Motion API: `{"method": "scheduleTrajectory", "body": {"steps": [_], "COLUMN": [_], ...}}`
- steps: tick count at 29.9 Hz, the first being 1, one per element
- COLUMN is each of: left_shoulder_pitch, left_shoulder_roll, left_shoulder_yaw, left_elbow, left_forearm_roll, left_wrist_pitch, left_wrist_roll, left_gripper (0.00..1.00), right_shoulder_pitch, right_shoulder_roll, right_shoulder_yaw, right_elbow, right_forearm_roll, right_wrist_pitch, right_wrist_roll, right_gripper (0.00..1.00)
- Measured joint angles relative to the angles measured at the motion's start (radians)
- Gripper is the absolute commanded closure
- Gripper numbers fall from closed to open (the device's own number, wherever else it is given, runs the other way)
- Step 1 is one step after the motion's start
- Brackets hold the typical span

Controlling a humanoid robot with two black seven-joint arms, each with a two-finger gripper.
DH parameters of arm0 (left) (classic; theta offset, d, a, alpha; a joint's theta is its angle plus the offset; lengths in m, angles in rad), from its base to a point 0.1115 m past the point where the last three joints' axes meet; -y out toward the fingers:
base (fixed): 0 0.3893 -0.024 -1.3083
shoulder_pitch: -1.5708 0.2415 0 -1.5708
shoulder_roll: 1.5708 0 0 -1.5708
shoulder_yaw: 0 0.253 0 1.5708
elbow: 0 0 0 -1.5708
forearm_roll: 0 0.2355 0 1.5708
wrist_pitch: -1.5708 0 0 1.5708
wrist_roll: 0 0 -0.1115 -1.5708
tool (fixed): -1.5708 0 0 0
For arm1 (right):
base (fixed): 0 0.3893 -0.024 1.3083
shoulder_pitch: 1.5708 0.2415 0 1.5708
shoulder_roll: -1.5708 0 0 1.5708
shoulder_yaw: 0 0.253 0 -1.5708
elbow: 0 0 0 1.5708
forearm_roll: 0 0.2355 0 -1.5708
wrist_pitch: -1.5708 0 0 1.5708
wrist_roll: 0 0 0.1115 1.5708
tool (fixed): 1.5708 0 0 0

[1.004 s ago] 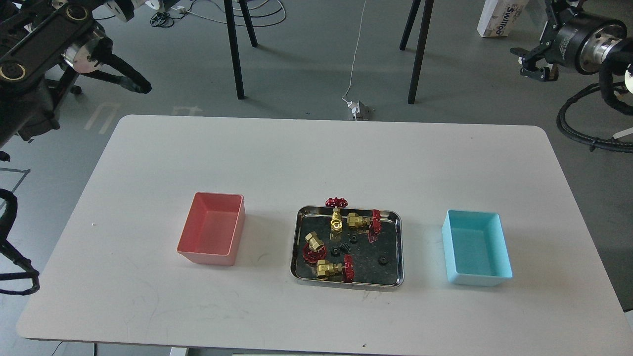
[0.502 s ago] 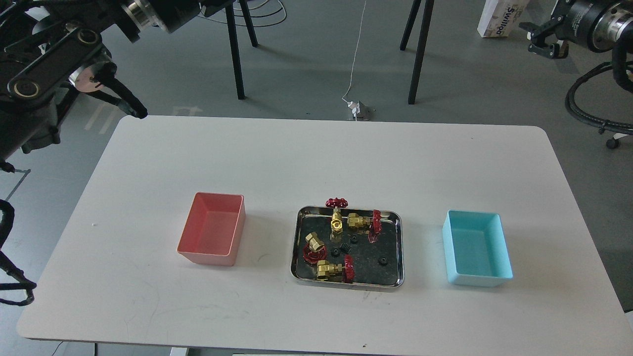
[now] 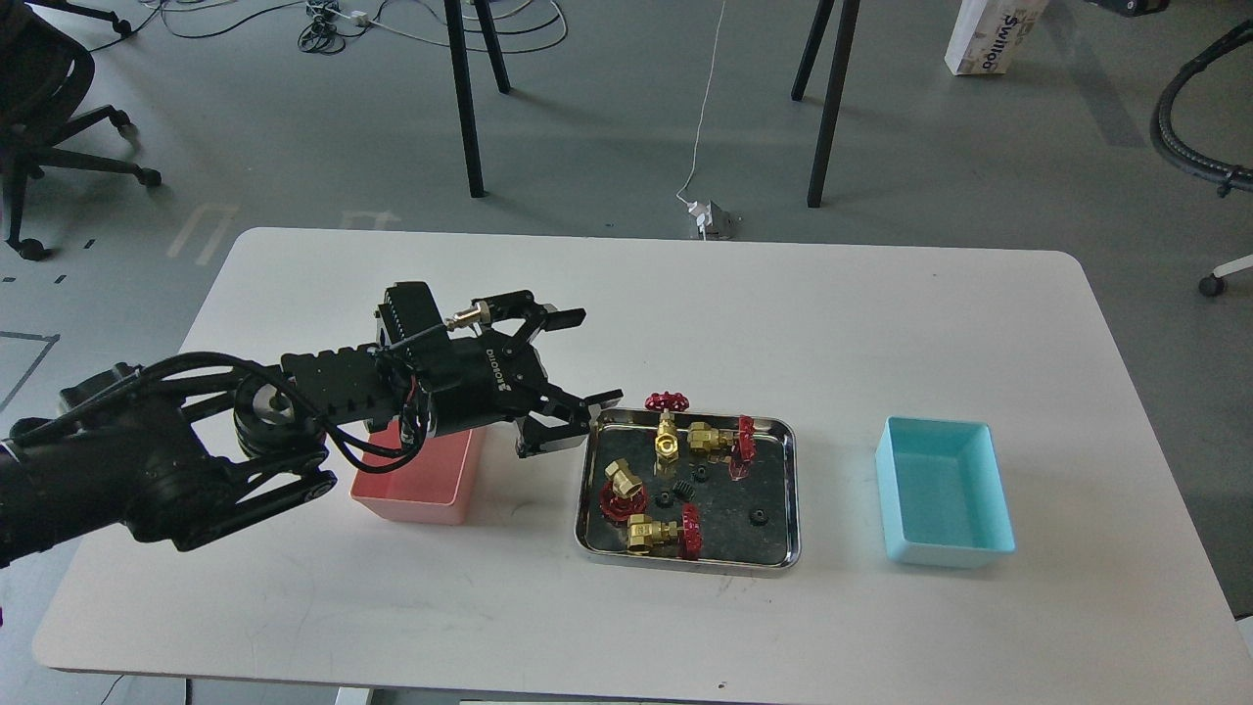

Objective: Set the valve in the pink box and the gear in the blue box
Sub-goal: 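Move the left gripper over the tray toward a brass valve, then grasp the brass valve with red handwheel using the left gripper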

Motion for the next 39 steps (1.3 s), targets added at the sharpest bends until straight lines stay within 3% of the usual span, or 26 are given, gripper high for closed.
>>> {"method": "scheduleTrajectory", "body": {"steps": [4, 12, 31, 36, 39], "left_shoulder_pitch": [0.048, 0.1, 0.197, 0.217, 0.219], "left_shoulder_roll": [-0.045, -0.179, -0.272, -0.274, -0.277], "left_shoulder_yaw": [0.005, 0.003, -0.008, -0.005, -0.009], "left_elbow": [0.046, 0.11, 0.242, 0.243, 0.243], "left_forearm_roll": [0.047, 0.052, -0.055, -0.056, -0.057], "left_wrist_pitch": [0.002, -0.009, -0.028, -0.032, -0.033], "left_wrist_roll": [0.029, 0.039, 0.023, 0.016, 0.015], "left_gripper": [0.06, 0.04, 0.05, 0.15, 0.39], "right_shoulder_pitch": [-0.004, -0.015, -0.032, -0.036, -0.037], "right_shoulder_roll": [0.0, 0.002, 0.015, 0.017, 0.018], "right_shoulder_yaw": [-0.002, -0.005, -0.006, -0.006, -0.006], "right_elbow": [-0.003, -0.004, -0.004, -0.004, -0.004], "right_forearm_roll": [-0.003, -0.024, -0.042, -0.051, -0.058], "right_wrist_pitch": [-0.001, -0.001, -0.006, -0.008, -0.01], "right_wrist_roll": [0.0, 0.001, 0.002, 0.002, 0.002], "right_gripper": [0.01, 0.01, 0.01, 0.01, 0.01]}}
